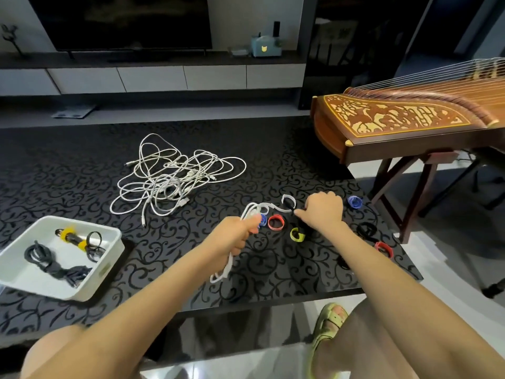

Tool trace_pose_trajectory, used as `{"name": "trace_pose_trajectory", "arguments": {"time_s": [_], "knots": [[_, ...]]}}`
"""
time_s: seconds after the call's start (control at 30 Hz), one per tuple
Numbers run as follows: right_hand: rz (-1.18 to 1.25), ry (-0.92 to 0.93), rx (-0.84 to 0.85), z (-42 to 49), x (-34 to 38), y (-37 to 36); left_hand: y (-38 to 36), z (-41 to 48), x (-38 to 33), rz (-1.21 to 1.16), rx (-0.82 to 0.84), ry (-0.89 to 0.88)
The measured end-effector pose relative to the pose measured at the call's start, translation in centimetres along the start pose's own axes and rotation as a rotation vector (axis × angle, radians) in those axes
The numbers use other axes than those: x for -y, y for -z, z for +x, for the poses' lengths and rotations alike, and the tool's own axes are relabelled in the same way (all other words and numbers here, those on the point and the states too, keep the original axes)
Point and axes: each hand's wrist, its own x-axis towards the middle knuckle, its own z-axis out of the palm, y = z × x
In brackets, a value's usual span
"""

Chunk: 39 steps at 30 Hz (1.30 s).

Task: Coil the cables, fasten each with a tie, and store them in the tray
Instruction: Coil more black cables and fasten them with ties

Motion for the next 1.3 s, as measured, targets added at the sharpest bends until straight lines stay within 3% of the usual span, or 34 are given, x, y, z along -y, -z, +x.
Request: {"name": "trace_pose_trajectory", "arguments": {"time_s": [0.13,0.23,0.33,0.5,0.67,0.73,0.83,0.93,1.07,1.3], "knots": [[0.270,-0.085,0.110,2.0,0.0,-0.8,-3.4,2.8,-0.3,-0.031,-0.073,-0.029],[0.746,-0.168,0.162,2.1,-1.1,-0.6,-6.1,5.2,-0.5,-0.096,-0.130,-0.021],[1.202,-0.198,0.181,1.2,-2.0,0.3,-8.1,6.7,-0.9,-0.103,-0.064,0.004],[1.413,-0.267,0.278,0.4,-3.1,0.6,-9.8,8.7,-1.0,-0.189,0.049,0.052],[1.795,-0.239,0.363,-0.4,-3.9,1.5,-8.1,9.1,-2.4,-0.495,0.120,0.144],[1.840,-0.140,0.400,-1.3,-4.1,2.0,-7.0,8.7,-3.2,-0.536,0.202,0.179],[1.775,-0.015,0.291,-3.1,-3.2,2.8,-5.6,7.6,-3.8,-0.518,0.301,0.184],[1.723,0.047,0.155,-5.5,-1.7,3.8,-4.7,6.2,-4.0,-0.425,0.280,0.115],[1.712,0.051,0.191,-8.0,0.7,4.6,-3.4,3.7,-3.5,-0.285,0.298,-0.013],[1.733,0.039,0.245,-10.8,4.3,5.2,-1.8,-0.9,-3.0,-0.081,-0.080,-0.366]]}}
